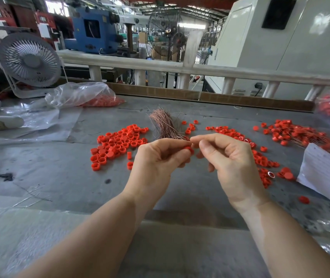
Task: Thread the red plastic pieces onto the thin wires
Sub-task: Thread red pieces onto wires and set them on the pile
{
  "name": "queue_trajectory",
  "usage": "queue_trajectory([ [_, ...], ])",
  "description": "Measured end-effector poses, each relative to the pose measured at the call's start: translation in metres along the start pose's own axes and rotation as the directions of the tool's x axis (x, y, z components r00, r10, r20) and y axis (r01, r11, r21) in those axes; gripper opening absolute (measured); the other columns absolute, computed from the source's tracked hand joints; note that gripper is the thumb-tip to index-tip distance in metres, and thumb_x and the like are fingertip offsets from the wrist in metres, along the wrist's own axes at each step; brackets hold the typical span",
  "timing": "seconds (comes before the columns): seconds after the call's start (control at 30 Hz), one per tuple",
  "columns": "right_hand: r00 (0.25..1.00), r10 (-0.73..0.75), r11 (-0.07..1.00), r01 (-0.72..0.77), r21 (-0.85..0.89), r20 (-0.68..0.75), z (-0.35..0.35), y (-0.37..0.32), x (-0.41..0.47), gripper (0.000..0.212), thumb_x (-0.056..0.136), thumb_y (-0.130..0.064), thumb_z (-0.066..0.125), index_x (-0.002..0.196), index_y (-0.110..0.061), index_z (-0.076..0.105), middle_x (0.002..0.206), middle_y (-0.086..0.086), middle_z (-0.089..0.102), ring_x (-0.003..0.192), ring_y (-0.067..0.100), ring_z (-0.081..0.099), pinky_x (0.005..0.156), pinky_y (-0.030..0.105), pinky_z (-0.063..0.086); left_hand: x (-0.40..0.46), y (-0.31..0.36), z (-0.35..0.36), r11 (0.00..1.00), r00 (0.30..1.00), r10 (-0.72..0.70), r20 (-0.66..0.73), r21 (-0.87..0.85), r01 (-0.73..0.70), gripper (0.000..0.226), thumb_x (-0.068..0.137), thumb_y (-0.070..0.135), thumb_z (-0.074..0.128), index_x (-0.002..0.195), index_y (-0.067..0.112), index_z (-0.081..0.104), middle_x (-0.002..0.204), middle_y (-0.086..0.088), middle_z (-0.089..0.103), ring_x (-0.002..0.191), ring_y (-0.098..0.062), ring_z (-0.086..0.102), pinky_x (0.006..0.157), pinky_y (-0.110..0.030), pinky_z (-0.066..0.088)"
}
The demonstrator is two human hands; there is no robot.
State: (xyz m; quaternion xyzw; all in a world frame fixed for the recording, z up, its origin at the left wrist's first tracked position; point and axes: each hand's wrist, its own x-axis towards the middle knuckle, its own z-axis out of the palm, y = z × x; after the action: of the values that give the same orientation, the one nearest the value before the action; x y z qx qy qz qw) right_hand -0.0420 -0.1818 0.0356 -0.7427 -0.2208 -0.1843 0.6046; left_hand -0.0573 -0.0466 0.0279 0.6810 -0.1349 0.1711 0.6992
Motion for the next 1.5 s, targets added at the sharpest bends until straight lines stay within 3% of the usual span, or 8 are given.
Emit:
queue_trajectory([
  [0.3, 0.998, -0.060, 0.995, 0.059, -0.080, -0.011, -0.001, 0.003, 0.000, 0.023, 0.081, -0.004, 0.069, 0.082, -0.027, 0.069, 0.070, -0.016, 0.067, 0.066, 0.001, 0.059, 0.063, 0.014, 0.044, 0.000, -0.005, -0.001, 0.934, 0.979, -0.161, 0.128, -0.301, 0.193, 0.027, 0.067, 0.020, 0.065, 0.091, 0.012, 0.071, 0.077, -0.004, 0.072, 0.072, -0.009, 0.065, 0.068, -0.018, 0.052],
  [0.53, 0.999, 0.038, 0.999, -0.037, -0.032, 0.020, 0.001, 0.000, -0.002, 0.010, 0.081, -0.025, 0.067, 0.088, -0.032, 0.068, 0.075, -0.009, 0.069, 0.067, 0.006, 0.059, 0.058, 0.013, 0.041, 0.000, -0.007, -0.001, 0.953, 0.982, -0.159, 0.101, -0.244, 0.179, 0.012, 0.076, 0.011, 0.063, 0.085, 0.013, 0.069, 0.070, 0.002, 0.070, 0.065, -0.006, 0.062, 0.063, -0.016, 0.051],
  [0.67, 0.985, 0.098, 0.993, -0.088, -0.077, 0.139, 0.006, -0.001, -0.004, 0.043, 0.072, -0.048, 0.061, 0.109, -0.026, 0.066, 0.070, -0.016, 0.064, 0.060, -0.002, 0.051, 0.059, 0.010, 0.039, -0.001, -0.006, 0.003, 0.979, 0.989, -0.114, 0.095, -0.158, 0.128, 0.017, 0.086, -0.001, 0.056, 0.085, 0.013, 0.066, 0.077, -0.002, 0.070, 0.077, -0.017, 0.066, 0.075, -0.029, 0.055],
  [0.77, 0.978, 0.085, 0.994, -0.070, -0.089, 0.190, 0.009, 0.000, -0.004, 0.043, 0.072, -0.044, 0.059, 0.107, -0.021, 0.068, 0.074, -0.015, 0.064, 0.068, -0.001, 0.057, 0.061, 0.010, 0.041, -0.001, -0.004, 0.005, 0.996, 0.992, -0.056, 0.117, -0.063, 0.064, 0.028, 0.087, -0.012, 0.048, 0.083, 0.011, 0.064, 0.082, -0.007, 0.070, 0.083, -0.024, 0.065, 0.080, -0.037, 0.053],
  [0.97, 0.982, 0.047, 0.993, -0.026, -0.115, 0.181, 0.008, 0.005, -0.004, 0.017, 0.081, -0.024, 0.068, 0.098, -0.020, 0.071, 0.067, -0.012, 0.063, 0.068, 0.004, 0.059, 0.062, 0.014, 0.041, -0.002, -0.004, 0.006, 0.999, 0.991, -0.036, 0.126, 0.030, 0.032, 0.032, 0.084, -0.020, 0.043, 0.085, 0.007, 0.061, 0.080, 0.000, 0.069, 0.069, -0.001, 0.061, 0.061, -0.013, 0.046],
  [1.23, 0.983, 0.062, 0.991, -0.041, -0.124, 0.174, 0.011, 0.009, -0.005, 0.019, 0.086, -0.025, 0.062, 0.102, -0.017, 0.069, 0.071, -0.010, 0.065, 0.062, -0.004, 0.058, 0.058, 0.007, 0.040, 0.000, -0.011, 0.003, 0.997, 0.992, -0.074, 0.097, -0.021, 0.077, 0.031, 0.085, -0.013, 0.051, 0.081, 0.015, 0.064, 0.070, 0.007, 0.070, 0.068, -0.003, 0.062, 0.061, -0.015, 0.049],
  [1.33, 0.988, 0.103, 0.981, -0.083, -0.174, 0.110, 0.011, 0.011, -0.005, 0.039, 0.082, -0.045, 0.049, 0.103, -0.018, 0.069, 0.079, -0.012, 0.067, 0.073, 0.001, 0.061, 0.062, 0.014, 0.041, 0.001, -0.014, 0.002, 0.994, 0.993, -0.108, 0.041, -0.017, 0.109, 0.019, 0.087, -0.002, 0.057, 0.084, 0.015, 0.066, 0.069, 0.003, 0.067, 0.060, -0.002, 0.056, 0.058, -0.015, 0.047],
  [1.5, 0.996, 0.093, 0.925, -0.079, -0.372, 0.017, 0.007, 0.021, -0.004, 0.024, 0.095, -0.025, 0.050, 0.091, -0.010, 0.068, 0.078, 0.000, 0.063, 0.074, 0.020, 0.058, 0.072, 0.038, 0.048, 0.001, -0.019, 0.000, 0.979, 0.981, -0.192, -0.022, 0.059, 0.193, 0.019, 0.086, 0.002, 0.060, 0.080, 0.019, 0.065, 0.069, 0.002, 0.067, 0.054, -0.001, 0.054, 0.055, -0.013, 0.046],
])
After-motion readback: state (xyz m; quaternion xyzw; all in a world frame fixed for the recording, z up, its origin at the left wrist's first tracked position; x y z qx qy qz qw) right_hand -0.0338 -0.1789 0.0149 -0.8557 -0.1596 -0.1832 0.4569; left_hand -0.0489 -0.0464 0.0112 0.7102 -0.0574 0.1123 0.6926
